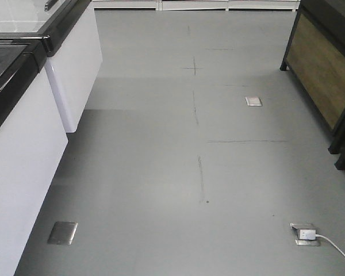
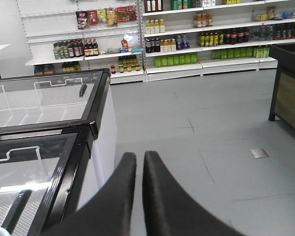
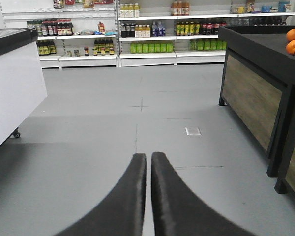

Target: Left arm holds basket, right arm returns cookies

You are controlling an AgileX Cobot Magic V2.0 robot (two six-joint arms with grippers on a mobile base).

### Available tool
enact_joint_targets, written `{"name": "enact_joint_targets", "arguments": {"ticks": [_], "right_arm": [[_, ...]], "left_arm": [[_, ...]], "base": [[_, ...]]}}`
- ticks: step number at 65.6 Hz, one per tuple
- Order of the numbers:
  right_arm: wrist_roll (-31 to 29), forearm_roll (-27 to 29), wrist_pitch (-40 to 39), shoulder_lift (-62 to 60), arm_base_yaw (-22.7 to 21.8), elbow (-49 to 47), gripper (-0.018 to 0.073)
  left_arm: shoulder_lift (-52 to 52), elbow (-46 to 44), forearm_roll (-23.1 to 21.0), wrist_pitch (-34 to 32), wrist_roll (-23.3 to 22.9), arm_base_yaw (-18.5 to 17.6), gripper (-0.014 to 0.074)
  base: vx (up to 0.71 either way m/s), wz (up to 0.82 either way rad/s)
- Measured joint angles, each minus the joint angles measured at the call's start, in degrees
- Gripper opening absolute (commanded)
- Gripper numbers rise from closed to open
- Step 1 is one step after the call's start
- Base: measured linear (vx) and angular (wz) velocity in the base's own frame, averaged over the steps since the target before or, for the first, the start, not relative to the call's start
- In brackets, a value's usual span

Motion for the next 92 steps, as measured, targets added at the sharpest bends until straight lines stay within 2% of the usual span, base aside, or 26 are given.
{"name": "enact_joint_targets", "arguments": {"ticks": [6, 22, 27, 38, 45, 51, 55, 71, 75, 79, 83, 88, 92], "right_arm": [[0.0, 0.0, 0.0, 0.0, 0.0, 0.0, -0.0006], [0.0, 0.0, 0.0, 0.0, 0.0, 0.0, -0.0006], [0.0, 0.0, 0.0, 0.0, 0.0, 0.0, -0.0006], [0.0, 0.0, 0.0, 0.0, 0.0, 0.0, -0.0006], [0.0, 0.0, 0.0, 0.0, 0.0, 0.0, -0.0006], [0.0, 0.0, 0.0, 0.0, 0.0, 0.0, -0.0006], [0.0, 0.0, 0.0, 0.0, 0.0, 0.0, -0.0006], [0.0, 0.0, 0.0, 0.0, 0.0, 0.0, -0.0006], [0.0, 0.0, 0.0, 0.0, 0.0, 0.0, -0.0006], [0.0, 0.0, 0.0, 0.0, 0.0, 0.0, -0.0006], [0.0, 0.0, 0.0, 0.0, 0.0, 0.0, -0.0006], [0.0, 0.0, 0.0, 0.0, 0.0, 0.0, -0.0006], [0.0, 0.0, 0.0, 0.0, 0.0, 0.0, -0.0006]], "left_arm": [[0.0, 0.0, 0.0, -0.11, 0.0, 0.0, 0.0195], [0.0, 0.0, 0.0, -0.7, -0.06, 0.0, 0.0501], [0.0, 0.0, 0.0, -1.09, -0.55, 0.0, 0.0545], [0.0, 0.0, 0.22, -1.67, -3.52, 0.0, 0.0537], [0.0, 0.0, 3.34, -1.93, -5.43, 0.0, 0.052], [0.0, 0.0, 8.85, -1.94, -8.23, 0.0, 0.0515], [0.0, 0.0, 13.69, -1.94, -11.75, 0.0, 0.0515], [0.0, 0.0, 32.88, 0.02, -30.42, 0.0, 0.0511], [0.0, 0.0, 35.89, 0.57, -32.5, 0.03, 0.0498], [0.0, 0.0, 36.35, 0.39, -33.28, 0.03, 0.0487], [0.0, 0.0, 34.78, -0.72, -33.03, 0.03, 0.0473], [0.0, 0.0, 29.56, -2.75, -30.2, 0.03, 0.0457], [0.0, 0.0, 24.5, -3.76, -25.34, 0.03, 0.0449]], "base": [[0.0, 0.0], [0.0, 0.0], [0.0, 0.0], [0.0, 0.0], [0.0, 0.0], [0.0, 0.0], [0.0, 0.0], [0.0, 0.0], [0.0, 0.0], [0.0, 0.0], [0.0, 0.0], [0.0, 0.0], [0.0, 0.0]]}}
